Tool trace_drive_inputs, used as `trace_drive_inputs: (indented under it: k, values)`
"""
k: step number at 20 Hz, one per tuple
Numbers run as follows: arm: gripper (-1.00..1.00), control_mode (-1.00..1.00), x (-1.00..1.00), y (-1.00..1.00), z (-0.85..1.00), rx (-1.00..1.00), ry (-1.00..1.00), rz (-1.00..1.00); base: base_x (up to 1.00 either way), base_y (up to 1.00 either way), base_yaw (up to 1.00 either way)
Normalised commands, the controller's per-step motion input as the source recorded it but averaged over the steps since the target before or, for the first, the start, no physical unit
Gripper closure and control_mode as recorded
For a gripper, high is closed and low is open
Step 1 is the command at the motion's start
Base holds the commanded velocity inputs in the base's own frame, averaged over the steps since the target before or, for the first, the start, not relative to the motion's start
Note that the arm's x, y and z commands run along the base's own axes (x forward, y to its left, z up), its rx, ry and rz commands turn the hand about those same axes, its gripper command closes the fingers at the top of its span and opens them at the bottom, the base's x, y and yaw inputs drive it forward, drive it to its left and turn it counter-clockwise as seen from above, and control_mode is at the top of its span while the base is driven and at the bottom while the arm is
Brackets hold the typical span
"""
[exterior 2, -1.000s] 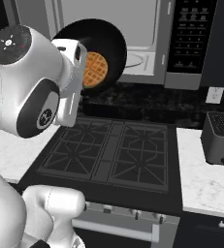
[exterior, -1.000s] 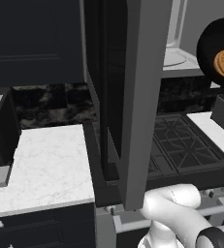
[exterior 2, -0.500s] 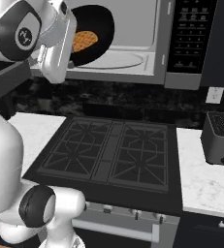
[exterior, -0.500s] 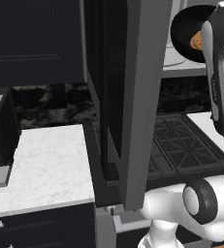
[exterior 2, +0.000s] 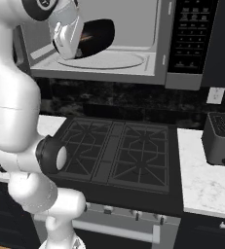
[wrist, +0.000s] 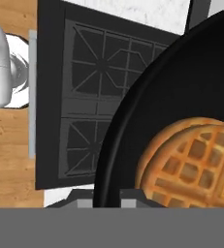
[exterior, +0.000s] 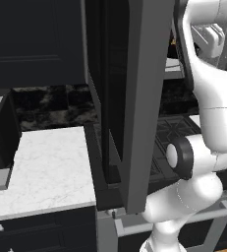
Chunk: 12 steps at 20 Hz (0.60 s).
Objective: Open the microwave, place the bowl with waffle inside the microwave, then close the microwave door and turn it on.
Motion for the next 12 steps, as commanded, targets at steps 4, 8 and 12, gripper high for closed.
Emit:
trace_drive_inputs:
  k: [4,8,12]
  values:
    - [1.00,-1.00,0.98,0.00,-0.54,0.06,-0.11,0.10,0.00,0.00,0.00]
    - [1.00,-1.00,0.93,0.00,-0.51,0.11,-0.15,0.08,0.00,0.00,0.00]
    - [1.00,-1.00,0.92,0.00,-0.50,0.12,-0.13,0.05,0.00,0.00,0.00]
